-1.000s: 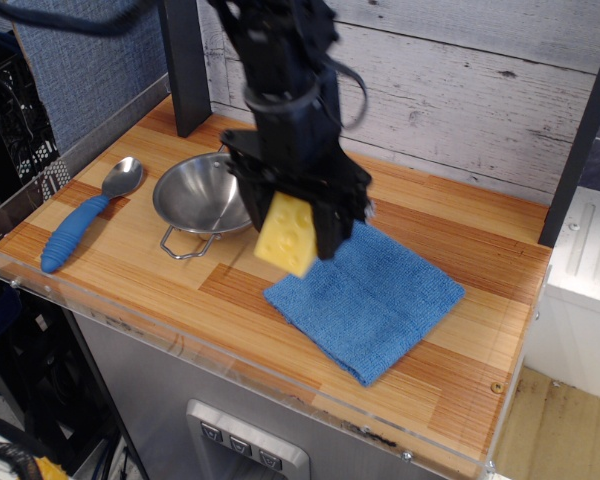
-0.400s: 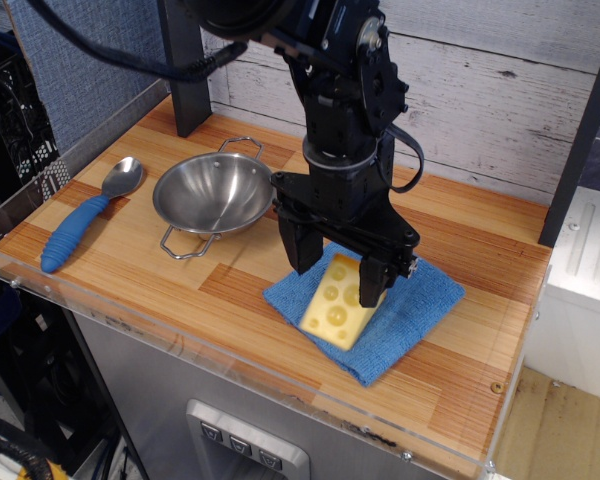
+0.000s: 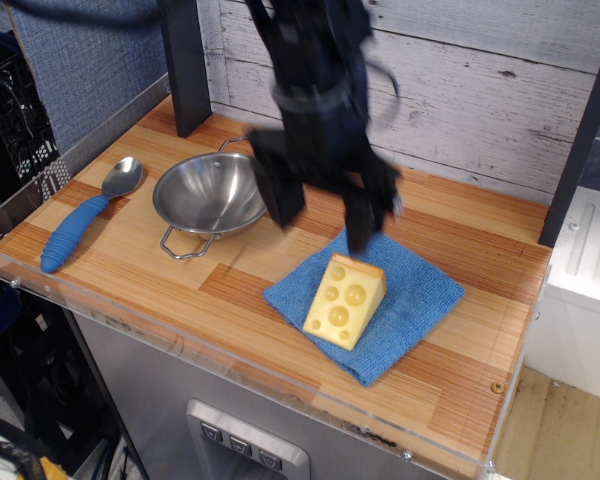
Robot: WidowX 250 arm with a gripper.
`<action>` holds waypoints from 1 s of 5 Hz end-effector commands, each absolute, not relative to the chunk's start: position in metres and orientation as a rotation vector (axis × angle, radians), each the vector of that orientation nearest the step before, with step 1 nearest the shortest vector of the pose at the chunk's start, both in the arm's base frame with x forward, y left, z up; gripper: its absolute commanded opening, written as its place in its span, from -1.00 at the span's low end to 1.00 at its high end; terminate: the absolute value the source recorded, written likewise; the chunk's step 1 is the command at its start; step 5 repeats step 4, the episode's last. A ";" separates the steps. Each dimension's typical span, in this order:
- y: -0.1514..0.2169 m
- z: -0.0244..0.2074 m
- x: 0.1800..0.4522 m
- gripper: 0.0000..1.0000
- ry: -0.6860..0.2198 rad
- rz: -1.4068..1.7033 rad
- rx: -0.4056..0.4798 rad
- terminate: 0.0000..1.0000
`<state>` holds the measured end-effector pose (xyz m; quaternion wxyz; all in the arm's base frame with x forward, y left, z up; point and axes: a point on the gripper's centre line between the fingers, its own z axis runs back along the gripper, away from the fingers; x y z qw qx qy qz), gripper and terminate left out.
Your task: Take the cheese slice and put it on the blue towel
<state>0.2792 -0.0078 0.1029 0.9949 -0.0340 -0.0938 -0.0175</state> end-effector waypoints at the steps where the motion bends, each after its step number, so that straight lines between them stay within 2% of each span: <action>1: 0.044 0.188 0.272 1.00 -0.252 0.083 -0.111 -1.00; 2: 0.042 0.194 0.274 1.00 -0.171 -0.065 -0.133 -1.00; 3: 0.042 0.194 0.274 1.00 -0.171 -0.065 -0.133 -1.00; 4: 0.042 0.194 0.274 1.00 -0.171 -0.065 -0.133 1.00; 5: 0.042 0.194 0.274 1.00 -0.171 -0.065 -0.133 1.00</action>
